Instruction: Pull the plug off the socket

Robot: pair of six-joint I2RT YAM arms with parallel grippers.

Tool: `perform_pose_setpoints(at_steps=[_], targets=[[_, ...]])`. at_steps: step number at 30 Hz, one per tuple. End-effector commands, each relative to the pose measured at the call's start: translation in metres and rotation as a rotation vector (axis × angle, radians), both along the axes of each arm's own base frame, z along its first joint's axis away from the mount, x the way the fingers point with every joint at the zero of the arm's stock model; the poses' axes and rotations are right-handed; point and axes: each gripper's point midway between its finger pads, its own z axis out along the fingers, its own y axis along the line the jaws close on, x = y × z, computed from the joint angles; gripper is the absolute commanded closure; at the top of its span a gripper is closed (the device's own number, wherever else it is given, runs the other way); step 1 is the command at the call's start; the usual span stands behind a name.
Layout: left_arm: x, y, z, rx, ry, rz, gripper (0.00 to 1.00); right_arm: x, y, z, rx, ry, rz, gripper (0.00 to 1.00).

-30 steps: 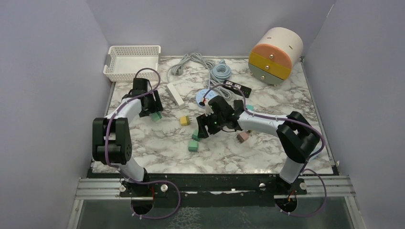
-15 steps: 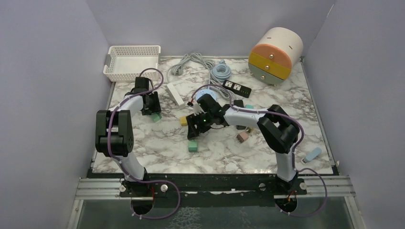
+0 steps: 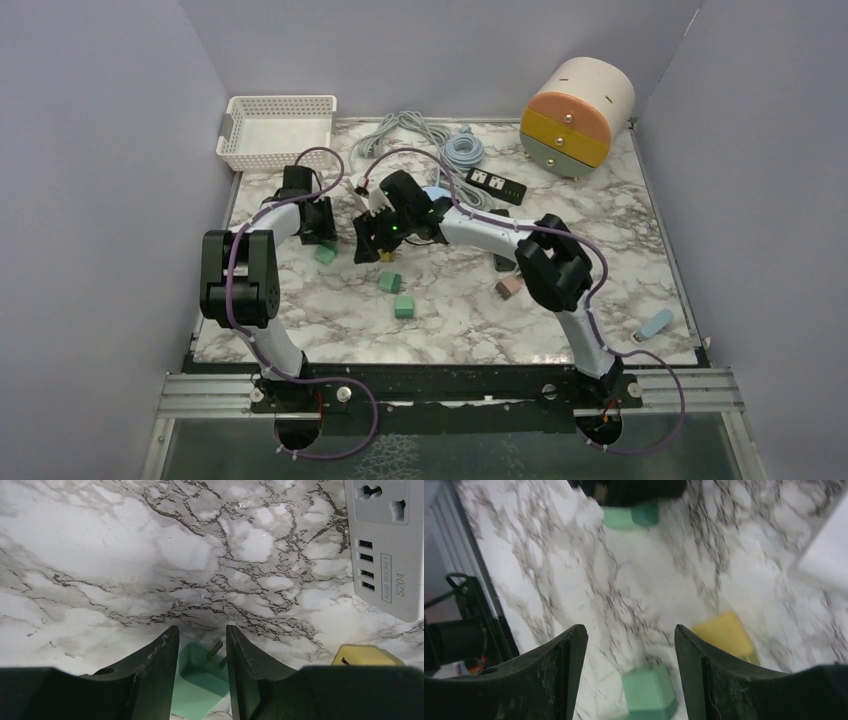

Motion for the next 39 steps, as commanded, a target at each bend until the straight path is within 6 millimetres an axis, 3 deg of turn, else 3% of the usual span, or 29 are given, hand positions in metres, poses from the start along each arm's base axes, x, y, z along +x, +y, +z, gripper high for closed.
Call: perform_pose_setpoints(at_steps=[1,5,7,10,17,23,28,31,34,36,39], targets=[[-0.034,-0.013,-0.019,-0.078,0.102,-0.01,0.58,-0.008,-0.047,-0.006,-0.15,-0.116,-0.016,0.3],[-0.048,-0.018,-0.016,-0.115,0.109,0.033,0.58,-0.026,-0.09,-0.022,-0.255,-0.135,-0.032,0.34],[-0.052,-0.019,-0.011,-0.128,0.101,0.051,0.58,-0.036,-0.1,-0.026,-0.256,-0.124,-0.031,0.35],[-0.056,-0.02,-0.003,-0.14,0.081,0.077,0.58,-0.047,-0.1,-0.03,-0.231,-0.094,-0.004,0.37],[-0.064,-0.023,0.01,-0.166,0.063,0.105,0.58,-0.055,-0.073,-0.043,-0.225,-0.088,0.051,0.43],[-0.06,-0.001,0.021,-0.119,0.03,0.14,0.57,-0.057,-0.036,-0.039,-0.175,-0.059,0.092,0.59],[-0.048,0.025,0.047,-0.094,-0.049,0.194,0.57,-0.054,0.008,-0.025,-0.122,-0.081,0.135,0.6],[-0.04,0.038,0.069,-0.073,-0.11,0.221,0.57,-0.046,0.02,-0.004,-0.097,-0.12,0.126,0.51],[-0.036,0.036,0.078,-0.088,-0.134,0.218,0.57,-0.037,0.002,0.021,-0.112,-0.199,0.066,0.42],[-0.037,0.034,0.076,-0.102,-0.124,0.216,0.57,-0.043,-0.02,0.023,-0.136,-0.212,0.046,0.41],[-0.038,0.032,0.07,-0.11,-0.116,0.213,0.57,-0.063,-0.058,0.006,-0.211,-0.173,0.03,0.41]])
